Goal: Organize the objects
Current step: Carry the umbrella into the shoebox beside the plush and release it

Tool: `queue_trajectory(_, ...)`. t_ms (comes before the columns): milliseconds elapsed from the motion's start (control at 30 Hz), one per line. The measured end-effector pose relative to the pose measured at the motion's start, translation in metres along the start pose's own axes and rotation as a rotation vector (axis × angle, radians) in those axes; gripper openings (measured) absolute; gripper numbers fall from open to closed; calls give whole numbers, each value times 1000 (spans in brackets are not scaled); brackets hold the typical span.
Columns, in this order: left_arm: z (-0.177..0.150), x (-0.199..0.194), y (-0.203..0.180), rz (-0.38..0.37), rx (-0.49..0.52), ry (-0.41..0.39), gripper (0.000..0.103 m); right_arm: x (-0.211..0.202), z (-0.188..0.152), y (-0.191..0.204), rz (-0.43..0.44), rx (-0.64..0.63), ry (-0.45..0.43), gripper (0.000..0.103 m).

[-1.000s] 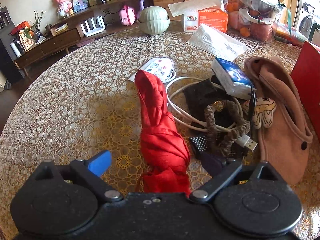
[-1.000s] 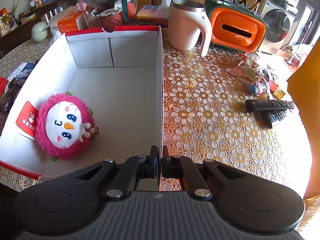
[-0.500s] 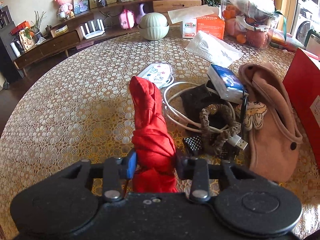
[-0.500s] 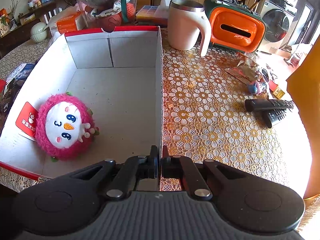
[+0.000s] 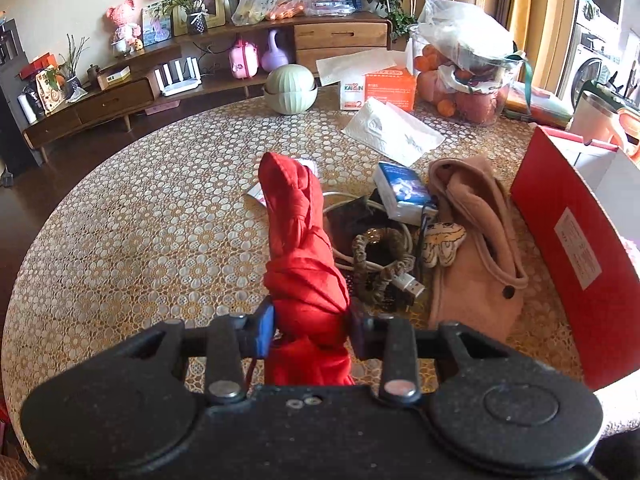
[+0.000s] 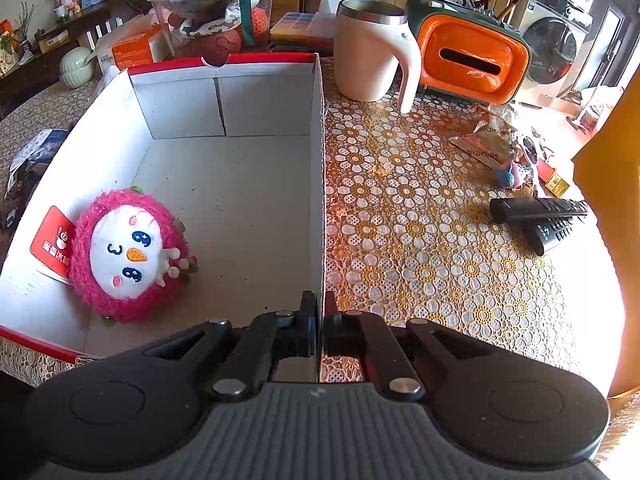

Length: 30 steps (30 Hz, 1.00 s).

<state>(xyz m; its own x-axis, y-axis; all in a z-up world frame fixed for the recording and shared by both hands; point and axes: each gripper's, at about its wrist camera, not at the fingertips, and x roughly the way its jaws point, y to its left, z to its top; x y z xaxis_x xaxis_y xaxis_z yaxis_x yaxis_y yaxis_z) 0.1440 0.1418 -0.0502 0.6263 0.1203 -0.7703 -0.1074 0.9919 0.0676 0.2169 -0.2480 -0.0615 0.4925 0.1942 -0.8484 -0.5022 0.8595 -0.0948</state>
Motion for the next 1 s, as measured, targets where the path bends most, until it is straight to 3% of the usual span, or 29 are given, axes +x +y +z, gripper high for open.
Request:
queue_trajectory(367,19,-45,-87,-147,149,-57,36,0,0,2,1,0,-3,3)
queue_trajectory(733,34,-51,-196,-284,297,-71,36,-3,-1,0,17,-1,-11,3)
queue_trajectory(1000,51,-42,-256,-356,333,-34,36,-5,-1,-2,32,4,-15,3)
